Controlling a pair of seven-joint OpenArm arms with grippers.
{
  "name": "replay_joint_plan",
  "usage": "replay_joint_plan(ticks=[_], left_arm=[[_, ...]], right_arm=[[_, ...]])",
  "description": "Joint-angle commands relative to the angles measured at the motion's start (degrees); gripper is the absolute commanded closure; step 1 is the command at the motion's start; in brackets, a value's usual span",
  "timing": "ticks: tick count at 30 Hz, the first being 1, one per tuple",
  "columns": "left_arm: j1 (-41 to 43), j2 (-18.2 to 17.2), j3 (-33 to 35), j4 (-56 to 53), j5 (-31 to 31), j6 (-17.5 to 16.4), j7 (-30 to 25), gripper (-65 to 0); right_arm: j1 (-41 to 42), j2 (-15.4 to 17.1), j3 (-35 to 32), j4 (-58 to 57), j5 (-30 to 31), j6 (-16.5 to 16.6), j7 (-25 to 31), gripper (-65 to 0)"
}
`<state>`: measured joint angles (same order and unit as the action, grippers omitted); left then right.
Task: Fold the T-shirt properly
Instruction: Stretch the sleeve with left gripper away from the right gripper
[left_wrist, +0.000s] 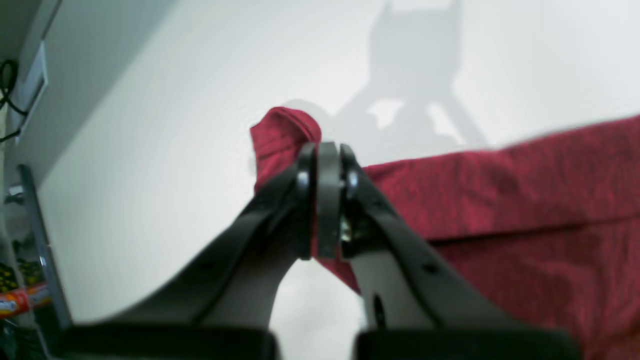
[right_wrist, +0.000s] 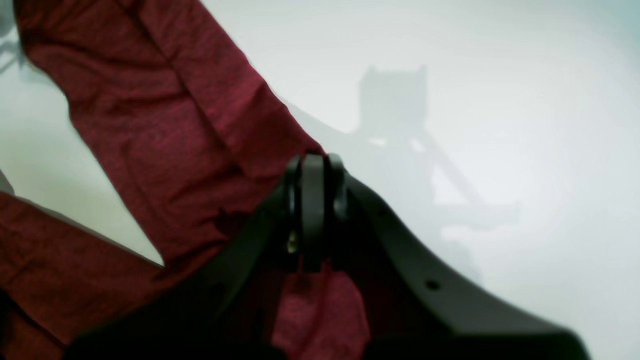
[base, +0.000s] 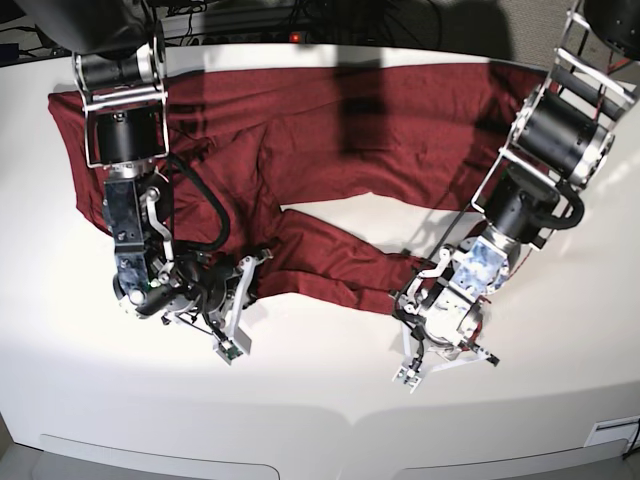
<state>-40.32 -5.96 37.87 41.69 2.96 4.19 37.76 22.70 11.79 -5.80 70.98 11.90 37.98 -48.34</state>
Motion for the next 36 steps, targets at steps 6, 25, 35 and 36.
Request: replay_joint_plan(ticks=[6,25,35,36], left_arm=[[-2.4,-5.7,-0.33,4.52,-0.07,0.59,1.95,0.0],[0.9,-18.43,-0.33,20.92,-4.7,0.57,9.07,0.0],[6.97,-21.11,-0.35,28.83,-2.19,0.61,11.1,0.0],[7.45,-21.44,-0.35,29.79,-1.51,0.63,11.72,0.0]], right_arm=[[1.7,0.61,0.22,1.88,0.31,0.15,0.26,0.0],[-6.82,5.25,0.44,14.99,0.37,0.13,-3.26,0.0],[-8.63,5.53,6.23,18.82,2.23,0.17,-3.8,0.0],[-8.81,5.53,6.86,19.61,2.25,0.17,-4.11,0.0]])
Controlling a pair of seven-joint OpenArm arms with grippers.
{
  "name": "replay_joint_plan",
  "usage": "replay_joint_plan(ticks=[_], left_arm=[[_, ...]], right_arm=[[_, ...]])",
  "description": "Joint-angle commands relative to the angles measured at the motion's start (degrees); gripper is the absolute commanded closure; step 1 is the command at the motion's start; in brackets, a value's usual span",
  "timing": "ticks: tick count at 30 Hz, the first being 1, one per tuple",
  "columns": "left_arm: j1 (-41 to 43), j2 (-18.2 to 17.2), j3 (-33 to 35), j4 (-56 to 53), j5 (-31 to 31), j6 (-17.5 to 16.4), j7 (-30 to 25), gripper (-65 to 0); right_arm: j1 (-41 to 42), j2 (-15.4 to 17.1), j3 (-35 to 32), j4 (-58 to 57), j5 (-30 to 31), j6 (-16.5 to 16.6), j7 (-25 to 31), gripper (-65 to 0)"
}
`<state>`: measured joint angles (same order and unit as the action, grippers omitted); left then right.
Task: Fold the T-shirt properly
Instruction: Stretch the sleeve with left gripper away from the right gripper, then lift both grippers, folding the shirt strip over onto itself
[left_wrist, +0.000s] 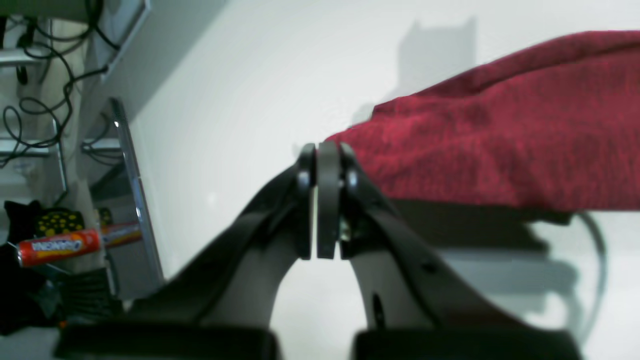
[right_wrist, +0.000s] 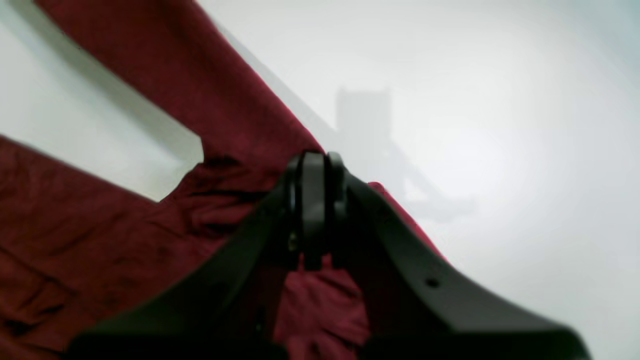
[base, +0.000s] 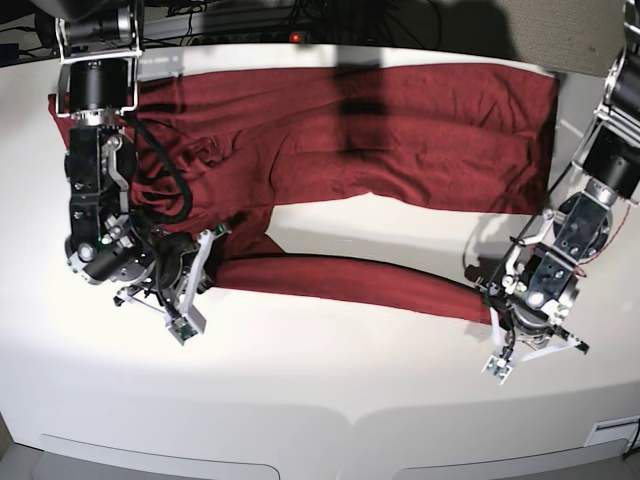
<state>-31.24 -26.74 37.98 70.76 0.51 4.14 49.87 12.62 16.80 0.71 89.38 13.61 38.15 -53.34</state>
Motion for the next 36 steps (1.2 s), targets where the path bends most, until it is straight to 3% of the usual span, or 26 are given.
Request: replay_joint_plan(ticks=[1,4,12,18,22,36], left_arm=[[-1.11,-1.01,-0.46,1.73,1.84,0.79,0.11,0.0],[0.9,-2.4,-0.46,5.27,4.63,2.95,1.79,0.0],[10.14,-5.05,-4.0,17.38,10.05,3.41,5.7,0.0],[17.68,-6.75,-12.33,26.67,9.97,3.37,7.15,0.0],[22.27,-8.15,-16.15,31.39,9.99,3.34,7.15,0.0],[34.45,-8.2,-18.86,45.18,12.11,3.34,7.1,0.0]], right_arm=[[0.87,0.52,0.87,2.05,0.55,0.04,0.55,0.0],[-0.92,0.85,1.95,4.72,0.59,0.98,-0.09,0.0],[-6.8,2.62,2.73,10.91,0.5,1.01,-0.09,0.0],[-9.99,3.15,7.21,15.56,0.87,0.98,-1.38,0.0],[-12.52,3.89,10.73,18.36,4.79,1.09,-2.4,0.0],[-17.73,3.82,15.78,24.76,7.1,1.09,-4.09,0.0]])
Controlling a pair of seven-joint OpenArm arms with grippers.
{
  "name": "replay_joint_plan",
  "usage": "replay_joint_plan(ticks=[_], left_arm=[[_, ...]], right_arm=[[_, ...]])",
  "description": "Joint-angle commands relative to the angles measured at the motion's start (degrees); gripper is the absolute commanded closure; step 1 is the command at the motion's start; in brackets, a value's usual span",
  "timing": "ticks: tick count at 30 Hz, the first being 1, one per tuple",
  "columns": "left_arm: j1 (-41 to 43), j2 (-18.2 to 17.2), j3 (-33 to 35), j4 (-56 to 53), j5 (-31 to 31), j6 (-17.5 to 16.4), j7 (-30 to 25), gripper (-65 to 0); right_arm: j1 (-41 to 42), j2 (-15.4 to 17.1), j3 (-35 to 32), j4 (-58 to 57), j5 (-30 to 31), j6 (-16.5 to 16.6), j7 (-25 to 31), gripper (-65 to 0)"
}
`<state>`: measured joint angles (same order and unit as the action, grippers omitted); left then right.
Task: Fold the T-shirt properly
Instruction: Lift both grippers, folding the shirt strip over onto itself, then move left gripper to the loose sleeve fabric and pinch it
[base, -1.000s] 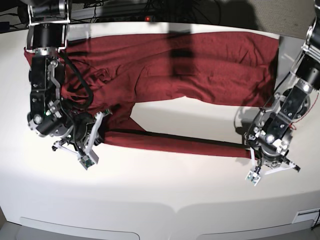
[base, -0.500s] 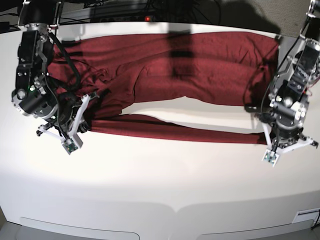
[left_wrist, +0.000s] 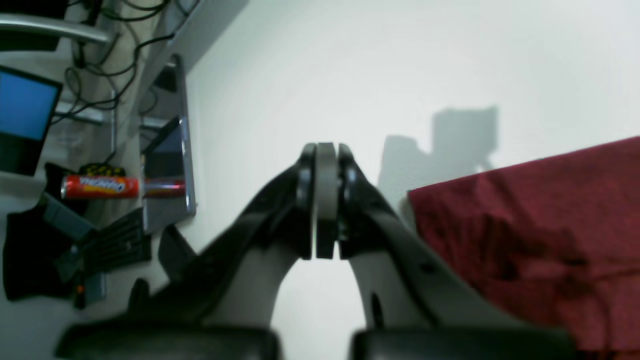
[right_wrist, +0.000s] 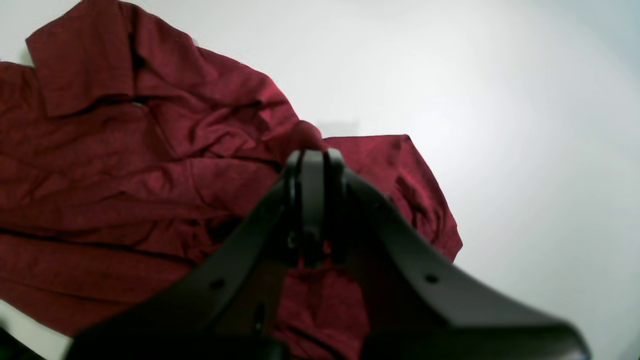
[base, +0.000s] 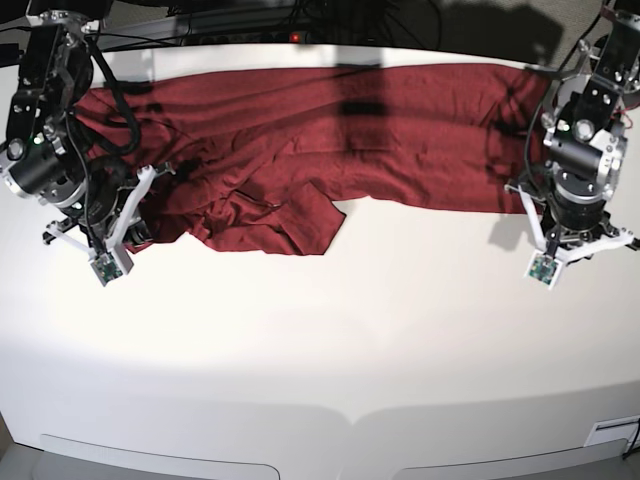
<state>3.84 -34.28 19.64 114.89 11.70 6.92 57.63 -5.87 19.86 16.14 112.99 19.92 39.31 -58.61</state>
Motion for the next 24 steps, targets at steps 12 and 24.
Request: replay_joint_plan(ticks=[12,24], left_arm=[[-1.14,10.62,-0.5,1.03,-25.11,-11.3,-11.54,-8.8],[-8.2,23.34,-0.42,-18.03,-28.09,-18.67,-10.08,-10.6]], right_arm=[[0.68,0.61,0.35,1.16,1.6,-0.09,-0.46,0.0],[-2.56,0.61,0.35,1.16,1.33,-0.11,-1.42,0.0]])
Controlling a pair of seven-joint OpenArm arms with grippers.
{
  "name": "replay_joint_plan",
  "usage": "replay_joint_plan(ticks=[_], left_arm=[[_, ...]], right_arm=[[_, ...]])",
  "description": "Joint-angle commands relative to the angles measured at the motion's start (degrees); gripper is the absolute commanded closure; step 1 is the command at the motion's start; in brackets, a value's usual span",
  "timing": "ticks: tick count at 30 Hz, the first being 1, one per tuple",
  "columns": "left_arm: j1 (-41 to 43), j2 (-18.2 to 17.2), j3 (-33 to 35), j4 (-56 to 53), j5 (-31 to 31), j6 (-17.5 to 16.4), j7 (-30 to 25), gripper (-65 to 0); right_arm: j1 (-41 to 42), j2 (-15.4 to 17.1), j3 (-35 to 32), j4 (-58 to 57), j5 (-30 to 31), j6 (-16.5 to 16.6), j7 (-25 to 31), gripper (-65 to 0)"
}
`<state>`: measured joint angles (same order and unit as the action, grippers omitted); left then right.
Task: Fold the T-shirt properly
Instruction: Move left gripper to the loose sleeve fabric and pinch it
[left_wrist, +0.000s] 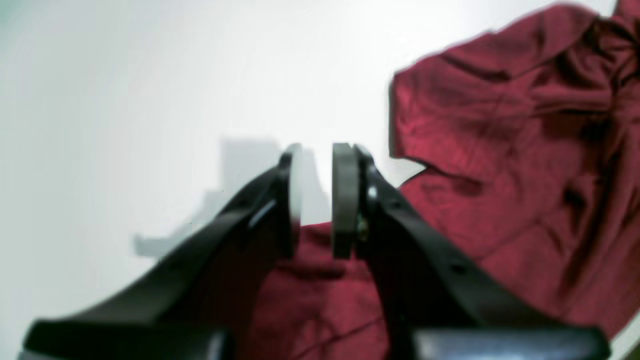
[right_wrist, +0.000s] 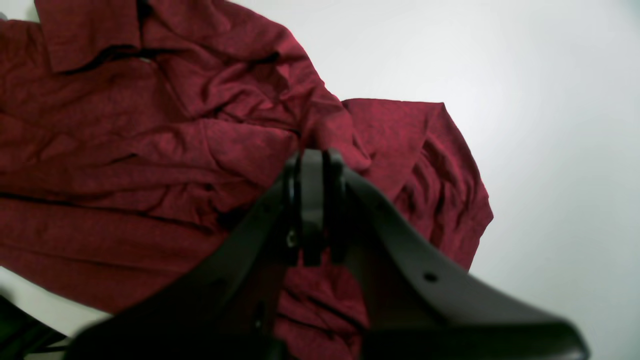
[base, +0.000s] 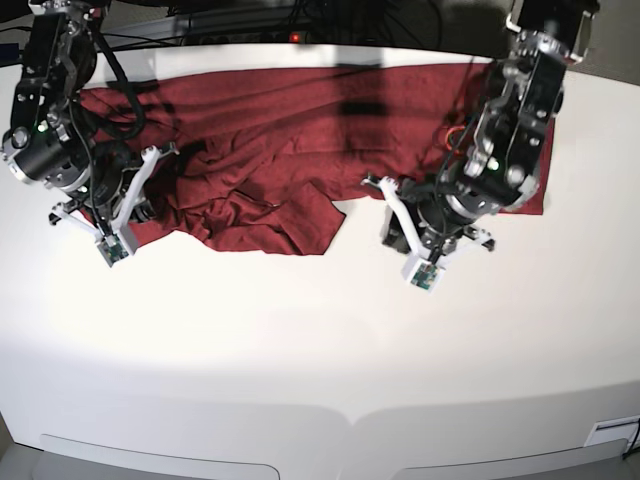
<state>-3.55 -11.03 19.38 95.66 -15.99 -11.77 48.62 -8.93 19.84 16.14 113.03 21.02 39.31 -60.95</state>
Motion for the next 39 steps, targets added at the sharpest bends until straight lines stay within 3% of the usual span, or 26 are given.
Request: replay_joint_plan(ticks=[1,6,11,15,22,27,28,30,31,36,39], left_arm=[[-1.7,0.96,-0.15,-1.05,-0.72,-1.66,-0.15,-10.6],[-3.58,5.9,-0.15,-5.16,-0.98,-3.52,1.42,-16.6],[-3.63,9.84,0.02,-7.48,-0.52,-5.09,-0.92,-16.6],[-4.39,11.52,1.25,-13.64,4.37,-5.27,-2.45,-16.6],[-6.16,12.61,3.61,-23.39,4.5,-4.98,-6.99,-16.6],[-6.25,12.94,3.61,-24.96,9.68,-2.34,-8.68,-16.2],[-6.29,12.94,3.61,-24.96,10.6,-1.68,-9.49,-14.0],[-6.34,12.92,3.61,-24.96,12.81,0.87,-11.32,-1.1],[-6.32,12.92,3.61,-24.96,14.43,2.03,-12.37,0.0],[-6.75,12.87,3.58,-24.96,24.7,6.93,-16.13,0.0],[-8.2,11.82,3.56,-24.96,27.04,7.98,-15.61,0.0]], right_arm=[[0.5,0.63,0.35,1.11,0.24,-0.11,0.92,0.0],[0.48,0.61,0.35,1.11,0.22,-0.11,0.94,0.0],[0.5,0.63,0.35,1.11,0.24,-0.13,0.94,0.0],[0.5,0.63,0.35,1.11,0.24,-0.13,0.94,0.0],[0.5,0.63,0.35,1.11,0.24,-0.13,0.94,0.0],[0.48,0.63,0.35,1.11,0.24,-0.13,0.92,0.0],[0.5,0.63,0.35,1.11,0.26,-0.13,0.92,0.0],[0.5,0.63,0.35,1.11,0.26,-0.13,0.94,0.0],[0.5,0.63,0.35,1.11,0.26,-0.13,0.92,0.0],[0.5,0.63,0.35,1.11,0.26,-0.13,0.9,0.0],[0.5,0.63,0.35,1.11,0.26,-0.13,0.9,0.0]])
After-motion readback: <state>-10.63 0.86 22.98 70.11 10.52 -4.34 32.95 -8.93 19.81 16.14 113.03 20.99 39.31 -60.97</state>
